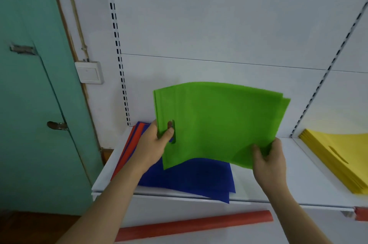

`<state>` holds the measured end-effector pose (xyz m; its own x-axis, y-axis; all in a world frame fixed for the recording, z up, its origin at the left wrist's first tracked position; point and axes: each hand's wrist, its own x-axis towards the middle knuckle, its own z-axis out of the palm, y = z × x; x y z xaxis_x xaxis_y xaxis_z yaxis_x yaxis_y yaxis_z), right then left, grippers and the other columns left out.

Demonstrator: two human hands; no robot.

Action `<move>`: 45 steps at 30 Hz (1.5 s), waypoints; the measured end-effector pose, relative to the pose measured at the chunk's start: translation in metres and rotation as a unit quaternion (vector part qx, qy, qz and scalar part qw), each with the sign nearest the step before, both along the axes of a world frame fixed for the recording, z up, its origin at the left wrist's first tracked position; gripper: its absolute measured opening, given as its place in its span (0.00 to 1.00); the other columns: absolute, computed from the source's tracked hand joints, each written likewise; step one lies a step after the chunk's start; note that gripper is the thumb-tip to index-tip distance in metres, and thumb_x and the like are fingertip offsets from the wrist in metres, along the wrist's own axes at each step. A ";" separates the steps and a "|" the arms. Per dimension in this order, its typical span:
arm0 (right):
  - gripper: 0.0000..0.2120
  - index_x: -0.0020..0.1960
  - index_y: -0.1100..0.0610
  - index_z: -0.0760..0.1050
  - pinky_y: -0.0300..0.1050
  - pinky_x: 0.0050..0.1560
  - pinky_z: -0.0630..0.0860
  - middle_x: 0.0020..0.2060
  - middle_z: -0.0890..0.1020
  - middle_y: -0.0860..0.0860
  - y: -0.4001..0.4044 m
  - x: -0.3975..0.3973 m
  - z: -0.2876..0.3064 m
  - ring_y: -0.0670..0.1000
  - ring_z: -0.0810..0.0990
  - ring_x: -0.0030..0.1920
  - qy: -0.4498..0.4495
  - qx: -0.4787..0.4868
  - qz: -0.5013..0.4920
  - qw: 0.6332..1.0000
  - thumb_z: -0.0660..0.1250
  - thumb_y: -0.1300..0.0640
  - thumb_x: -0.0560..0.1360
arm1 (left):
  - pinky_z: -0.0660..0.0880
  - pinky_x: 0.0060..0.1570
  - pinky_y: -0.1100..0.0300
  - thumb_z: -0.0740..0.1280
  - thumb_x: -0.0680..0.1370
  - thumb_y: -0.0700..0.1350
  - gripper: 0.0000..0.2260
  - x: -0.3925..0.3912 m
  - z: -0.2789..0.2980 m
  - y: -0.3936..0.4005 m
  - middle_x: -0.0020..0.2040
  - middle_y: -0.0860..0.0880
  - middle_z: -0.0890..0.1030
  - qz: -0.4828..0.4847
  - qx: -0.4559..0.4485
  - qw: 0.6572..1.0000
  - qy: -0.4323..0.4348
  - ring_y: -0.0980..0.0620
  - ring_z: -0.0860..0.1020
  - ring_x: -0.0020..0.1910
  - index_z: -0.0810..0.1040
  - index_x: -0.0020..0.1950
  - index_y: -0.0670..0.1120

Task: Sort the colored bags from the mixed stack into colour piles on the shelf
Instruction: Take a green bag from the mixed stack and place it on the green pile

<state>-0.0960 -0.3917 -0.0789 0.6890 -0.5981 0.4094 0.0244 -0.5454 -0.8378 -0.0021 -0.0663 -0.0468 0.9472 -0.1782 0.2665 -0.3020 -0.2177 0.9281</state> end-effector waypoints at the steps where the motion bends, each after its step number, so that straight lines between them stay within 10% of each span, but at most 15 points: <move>1: 0.10 0.53 0.47 0.68 0.46 0.34 0.67 0.40 0.78 0.48 0.001 -0.002 -0.004 0.46 0.76 0.40 0.014 -0.004 0.010 1.000 0.67 0.59 0.81 | 0.75 0.53 0.68 0.68 0.84 0.48 0.08 -0.001 -0.010 0.000 0.56 0.63 0.84 -0.006 0.031 0.999 0.009 0.69 0.80 0.56 0.79 0.63 0.58; 7: 0.12 0.61 0.46 0.73 0.51 0.43 0.77 0.48 0.82 0.40 -0.002 -0.015 -0.004 0.48 0.82 0.47 0.022 -0.012 0.008 1.000 0.64 0.61 0.82 | 0.76 0.44 0.50 0.64 0.86 0.45 0.04 -0.003 -0.031 -0.018 0.46 0.55 0.82 0.106 0.031 0.992 -0.055 0.57 0.79 0.45 0.78 0.58 0.51; 15: 0.17 0.56 0.37 0.69 0.53 0.43 0.81 0.46 0.85 0.39 -0.055 -0.076 -0.001 0.40 0.83 0.44 -0.040 0.021 -0.109 0.993 0.70 0.57 0.80 | 0.69 0.40 0.79 0.68 0.84 0.44 0.24 -0.024 -0.023 -0.094 0.54 0.63 0.75 0.136 -0.012 0.985 -0.108 0.75 0.76 0.45 0.66 0.79 0.54; 22: 0.13 0.61 0.46 0.81 0.47 0.52 0.79 0.52 0.83 0.38 -0.148 -0.176 -0.016 0.37 0.80 0.52 -0.022 -0.063 -0.182 0.981 0.67 0.61 0.82 | 0.73 0.51 0.59 0.66 0.83 0.38 0.16 -0.072 -0.022 -0.221 0.61 0.47 0.82 0.037 0.024 0.982 -0.183 0.49 0.80 0.54 0.72 0.70 0.50; 45: 0.23 0.70 0.58 0.78 0.49 0.52 0.75 0.58 0.78 0.50 -0.527 -0.436 -0.046 0.55 0.79 0.54 0.067 -0.128 -0.362 0.921 0.66 0.71 0.77 | 0.72 0.58 0.57 0.65 0.82 0.36 0.20 -0.242 -0.040 -0.698 0.67 0.46 0.77 -0.185 0.145 0.952 -0.198 0.46 0.77 0.63 0.75 0.74 0.44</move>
